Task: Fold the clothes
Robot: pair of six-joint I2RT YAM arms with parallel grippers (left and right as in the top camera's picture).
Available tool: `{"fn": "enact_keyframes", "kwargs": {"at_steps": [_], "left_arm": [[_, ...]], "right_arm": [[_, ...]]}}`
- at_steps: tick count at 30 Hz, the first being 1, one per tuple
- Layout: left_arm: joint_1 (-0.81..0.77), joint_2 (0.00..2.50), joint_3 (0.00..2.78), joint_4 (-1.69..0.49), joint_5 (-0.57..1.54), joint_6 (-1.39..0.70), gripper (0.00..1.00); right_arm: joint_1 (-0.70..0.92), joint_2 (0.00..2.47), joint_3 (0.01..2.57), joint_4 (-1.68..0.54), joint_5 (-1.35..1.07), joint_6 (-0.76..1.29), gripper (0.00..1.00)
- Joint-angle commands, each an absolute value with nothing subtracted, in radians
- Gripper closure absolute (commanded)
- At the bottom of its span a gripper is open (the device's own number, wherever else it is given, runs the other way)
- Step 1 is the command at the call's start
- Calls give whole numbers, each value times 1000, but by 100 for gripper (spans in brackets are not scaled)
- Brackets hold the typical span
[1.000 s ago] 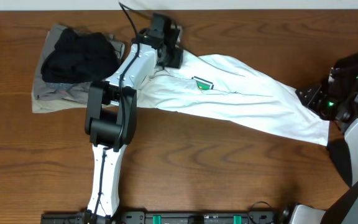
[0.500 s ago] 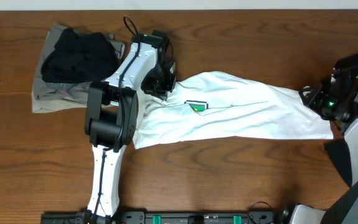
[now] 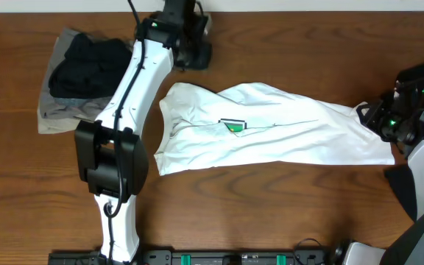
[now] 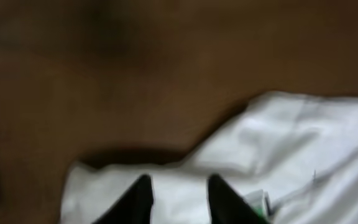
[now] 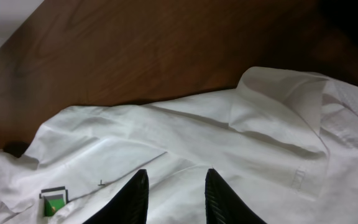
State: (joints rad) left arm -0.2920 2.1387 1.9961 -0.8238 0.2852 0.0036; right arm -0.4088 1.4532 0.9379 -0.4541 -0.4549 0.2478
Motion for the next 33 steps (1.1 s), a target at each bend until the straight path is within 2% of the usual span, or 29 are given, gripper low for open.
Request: {"fn": "enact_keyframes", "kwargs": {"at_steps": [1, 10, 33], "left_arm": [[-299, 2255, 1980, -778, 285, 23, 61], [-324, 2423, 1980, -793, 288, 53, 59], [-374, 2343, 1998, -961, 315, 87, 58]], "right_arm": [[-403, 1451, 943, -453, -452, 231, 71], [-403, 1451, 943, -476, -453, 239, 71], [-403, 1451, 943, -495, -452, 238, 71]]}}
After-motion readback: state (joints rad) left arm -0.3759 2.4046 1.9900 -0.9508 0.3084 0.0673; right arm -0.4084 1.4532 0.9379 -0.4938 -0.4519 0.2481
